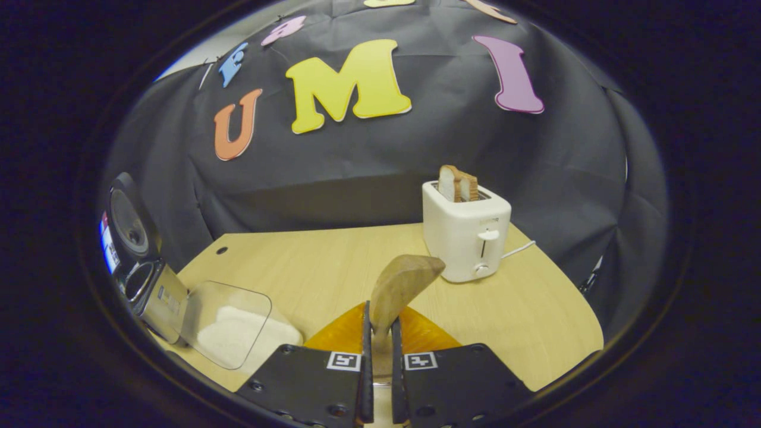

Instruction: Close the left gripper, press the button to open the rice cooker; take a wooden spoon from the chopstick holder with the right hand, scoop a spoonful of rice and pour it into the rice cooker, then put the wooden spoon back into the chopstick holder.

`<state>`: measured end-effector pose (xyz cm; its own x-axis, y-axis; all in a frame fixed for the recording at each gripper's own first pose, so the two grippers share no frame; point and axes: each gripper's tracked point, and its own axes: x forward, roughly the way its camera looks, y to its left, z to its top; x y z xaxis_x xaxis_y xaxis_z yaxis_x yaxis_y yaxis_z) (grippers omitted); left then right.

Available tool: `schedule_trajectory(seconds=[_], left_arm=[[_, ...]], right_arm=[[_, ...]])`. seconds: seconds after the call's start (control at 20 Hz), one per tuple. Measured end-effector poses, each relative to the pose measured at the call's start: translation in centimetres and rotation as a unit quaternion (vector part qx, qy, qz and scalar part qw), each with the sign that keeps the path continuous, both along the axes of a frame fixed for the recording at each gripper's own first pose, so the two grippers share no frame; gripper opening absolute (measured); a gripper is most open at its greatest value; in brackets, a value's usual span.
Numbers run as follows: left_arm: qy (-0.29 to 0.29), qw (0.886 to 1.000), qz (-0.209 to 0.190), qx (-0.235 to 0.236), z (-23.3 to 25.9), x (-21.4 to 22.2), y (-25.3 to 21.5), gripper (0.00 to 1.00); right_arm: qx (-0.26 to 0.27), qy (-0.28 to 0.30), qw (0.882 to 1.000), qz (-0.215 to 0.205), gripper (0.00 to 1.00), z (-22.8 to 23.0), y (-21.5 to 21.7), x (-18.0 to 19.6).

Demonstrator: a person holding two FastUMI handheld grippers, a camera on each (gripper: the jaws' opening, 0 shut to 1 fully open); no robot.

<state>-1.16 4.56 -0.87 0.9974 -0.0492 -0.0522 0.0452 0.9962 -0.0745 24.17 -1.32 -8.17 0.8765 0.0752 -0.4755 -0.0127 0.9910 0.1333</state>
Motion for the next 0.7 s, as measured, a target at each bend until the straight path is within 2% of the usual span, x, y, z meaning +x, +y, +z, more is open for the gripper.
schedule_trajectory(seconds=[0.1, 0.15, 0.35, 0.45, 0.55, 0.7], left_arm=[[0.003, 1.0, 0.001, -0.001, -0.2, 0.2, 0.3, 0.98], [0.004, 1.0, 0.001, -0.003, -0.3, 0.1, 0.3, 0.98], [0.0, 1.0, 0.004, -0.01, 0.2, -0.2, 1.0, 0.98], [-0.005, 1.0, 0.006, -0.013, 0.4, -0.2, 1.6, 1.0], [-0.006, 1.0, 0.008, -0.014, 0.5, -0.4, 1.9, 0.98], [-0.005, 1.0, 0.009, -0.017, 0.5, -0.6, 2.3, 0.98]], right_arm=[[-0.015, -0.018, 1.0, -0.006, 0.14, 0.9, -0.1, 0.2], [-0.016, -0.022, 1.0, -0.004, 0.05, 1.8, 0.3, 0.1], [-0.022, -0.039, 0.999, 0.013, 0.05, 4.2, 2.1, -0.3], [-0.041, -0.059, 0.997, 0.016, 0.05, 6.4, 3.2, -0.6], [-0.067, -0.088, 0.994, 0.023, 0.05, 8.9, 4.9, -1.2], [-0.075, -0.117, 0.989, 0.054, 0.05, 11.8, 9.0, -2.2]])
